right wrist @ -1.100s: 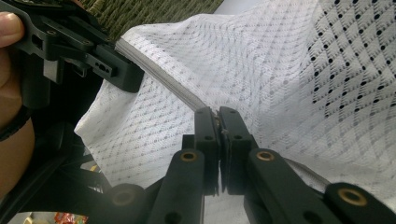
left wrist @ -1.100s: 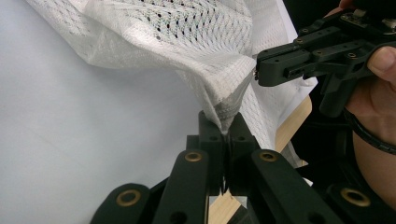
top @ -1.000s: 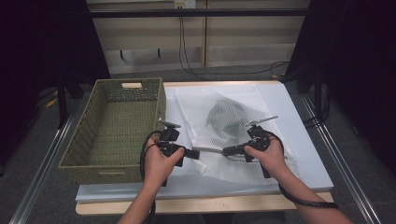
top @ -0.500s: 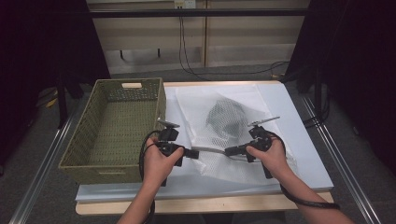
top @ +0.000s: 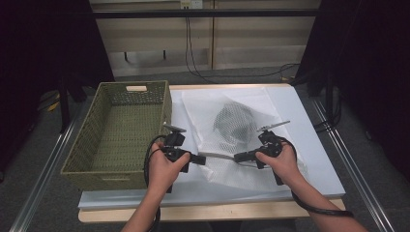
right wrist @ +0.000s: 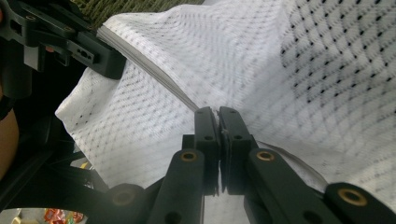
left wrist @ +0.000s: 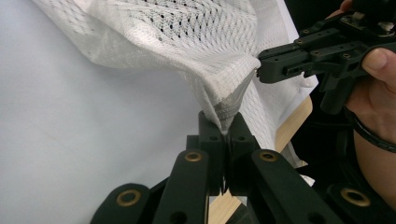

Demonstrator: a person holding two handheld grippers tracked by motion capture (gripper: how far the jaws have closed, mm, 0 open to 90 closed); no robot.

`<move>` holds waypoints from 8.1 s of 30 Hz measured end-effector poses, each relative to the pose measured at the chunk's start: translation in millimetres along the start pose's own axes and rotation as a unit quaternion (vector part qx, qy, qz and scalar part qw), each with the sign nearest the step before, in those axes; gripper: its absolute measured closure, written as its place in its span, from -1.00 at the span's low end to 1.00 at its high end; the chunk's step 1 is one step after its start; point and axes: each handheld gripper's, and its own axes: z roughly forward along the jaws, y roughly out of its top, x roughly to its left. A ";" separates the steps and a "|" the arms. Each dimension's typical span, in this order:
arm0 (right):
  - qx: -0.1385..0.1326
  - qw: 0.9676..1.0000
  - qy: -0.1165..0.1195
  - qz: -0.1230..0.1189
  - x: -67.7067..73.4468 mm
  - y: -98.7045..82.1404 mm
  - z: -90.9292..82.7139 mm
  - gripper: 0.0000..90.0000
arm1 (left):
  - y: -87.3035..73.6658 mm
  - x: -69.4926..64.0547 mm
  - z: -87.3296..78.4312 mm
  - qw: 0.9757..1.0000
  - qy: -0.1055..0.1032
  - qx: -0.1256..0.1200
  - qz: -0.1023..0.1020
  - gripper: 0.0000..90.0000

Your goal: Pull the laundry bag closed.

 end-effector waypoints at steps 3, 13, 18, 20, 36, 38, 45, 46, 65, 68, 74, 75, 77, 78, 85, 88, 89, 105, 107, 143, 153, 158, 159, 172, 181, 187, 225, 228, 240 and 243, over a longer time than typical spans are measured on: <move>-0.002 1.000 0.005 0.000 -0.3 0.1 -0.8 0.95 | 0.0 -0.6 -0.2 1.000 0.003 0.000 -0.001 0.95; 0.001 1.000 0.000 -0.003 -1.3 -1.5 -3.6 0.95 | 0.1 0.9 -1.3 1.000 0.006 0.001 0.003 0.96; 0.001 1.000 -0.004 -0.005 -1.7 -1.9 -6.1 0.95 | 0.2 -0.5 -0.4 1.000 0.004 0.001 -0.004 0.96; -0.001 1.000 -0.004 -0.004 -2.4 -1.9 -7.2 0.95 | 0.1 0.3 -1.1 1.000 0.006 -0.002 0.000 0.96; -0.004 1.000 -0.006 0.003 -7.6 -4.4 -13.2 0.95 | 0.4 0.9 -2.6 1.000 0.002 0.000 -0.008 0.96; -0.001 1.000 -0.009 0.005 -8.5 -4.9 -14.7 0.95 | 0.6 1.2 -3.5 1.000 0.003 -0.001 -0.007 0.96; -0.006 1.000 -0.010 0.005 -9.6 -5.9 -17.5 0.95 | 0.6 1.1 -4.0 1.000 0.004 0.001 -0.006 0.96; -0.007 1.000 -0.010 0.005 -9.9 -6.1 -17.6 0.95 | 0.6 1.1 -4.2 1.000 0.005 0.002 -0.005 0.96; -0.019 1.000 -0.008 0.016 -14.3 -8.8 -26.2 0.95 | 1.4 2.0 -8.5 1.000 0.008 -0.002 -0.008 0.96; -0.024 1.000 -0.005 0.020 -16.9 -9.3 -29.9 0.95 | 1.7 3.2 -9.9 1.000 0.010 -0.002 -0.003 0.96; -0.024 1.000 -0.003 0.019 -19.1 -9.9 -31.1 0.95 | 2.1 3.3 -9.4 1.000 0.001 0.001 -0.011 0.96; -0.022 0.999 -0.003 0.023 -19.2 -10.0 -31.1 0.95 | 2.3 3.4 -9.5 1.000 0.002 0.001 -0.010 0.96; -0.022 1.000 -0.002 0.022 -19.9 -10.0 -30.5 0.95 | 2.9 4.1 -10.4 1.000 0.004 0.001 -0.006 0.96; -0.021 0.999 -0.002 0.025 -19.7 -9.9 -30.4 0.95 | 3.0 3.9 -10.6 1.000 0.003 0.000 -0.009 0.96; -0.026 0.999 -0.003 0.031 -24.5 -12.6 -35.2 0.95 | 3.5 4.9 -13.0 1.000 0.004 -0.003 -0.014 0.96; -0.028 0.999 -0.003 0.027 -24.2 -12.9 -36.6 0.95 | 3.9 5.9 -13.0 1.000 0.003 0.001 -0.015 0.96; -0.029 0.999 -0.001 0.028 -24.6 -13.3 -36.9 0.95 | 4.0 5.5 -13.1 1.000 0.003 0.001 -0.015 0.96; -0.027 0.999 -0.004 0.032 -27.1 -20.9 -44.9 0.95 | 4.0 7.5 -11.6 1.000 -0.002 0.013 -0.013 0.96; -0.027 0.999 -0.007 0.033 -28.2 -22.0 -46.8 0.95 | 4.3 6.5 -12.5 1.000 -0.003 0.011 -0.019 0.96; -0.029 0.998 -0.008 0.049 -37.9 -23.5 -53.8 0.95 | 6.5 9.1 -14.1 1.000 0.000 0.017 -0.021 0.96; -0.031 0.998 -0.006 0.051 -38.9 -23.7 -57.0 0.95 | 6.4 9.3 -13.6 0.999 -0.002 0.021 -0.024 0.96; -0.029 0.998 -0.007 0.051 -38.6 -23.7 -56.5 0.95 | 7.1 9.0 -14.7 1.000 -0.002 0.021 -0.022 0.96; -0.027 0.998 -0.007 0.050 -38.3 -23.6 -56.4 0.95 | 7.1 9.3 -14.7 1.000 0.000 0.020 -0.023 0.96; -0.011 0.999 -0.012 0.044 -37.4 -23.3 -51.6 0.95 | 6.6 10.0 -17.0 1.000 0.003 0.021 -0.021 0.96; -0.013 0.999 -0.020 0.035 -36.5 -24.1 -57.6 0.95 | 5.5 10.0 -18.7 0.999 0.004 0.017 -0.029 0.96; -0.016 0.999 -0.020 0.043 -40.4 -27.0 -62.7 0.95 | 5.0 9.2 -19.3 0.999 0.001 0.015 -0.034 0.96; -0.028 0.998 -0.035 0.054 -49.0 -39.2 -78.8 0.95 | 5.5 11.7 -23.8 0.999 0.002 0.019 -0.033 0.96; -0.032 0.997 -0.033 0.057 -49.7 -39.8 -80.9 0.95 | 5.5 11.8 -23.7 0.999 0.004 0.022 -0.028 0.96; -0.040 0.997 -0.037 0.060 -52.7 -41.1 -86.0 0.95 | 5.8 11.4 -25.3 0.999 0.000 0.019 -0.031 0.96; -0.040 0.997 -0.039 0.061 -52.4 -41.4 -86.7 0.95 | 5.8 11.5 -25.6 0.999 0.003 0.020 -0.031 0.96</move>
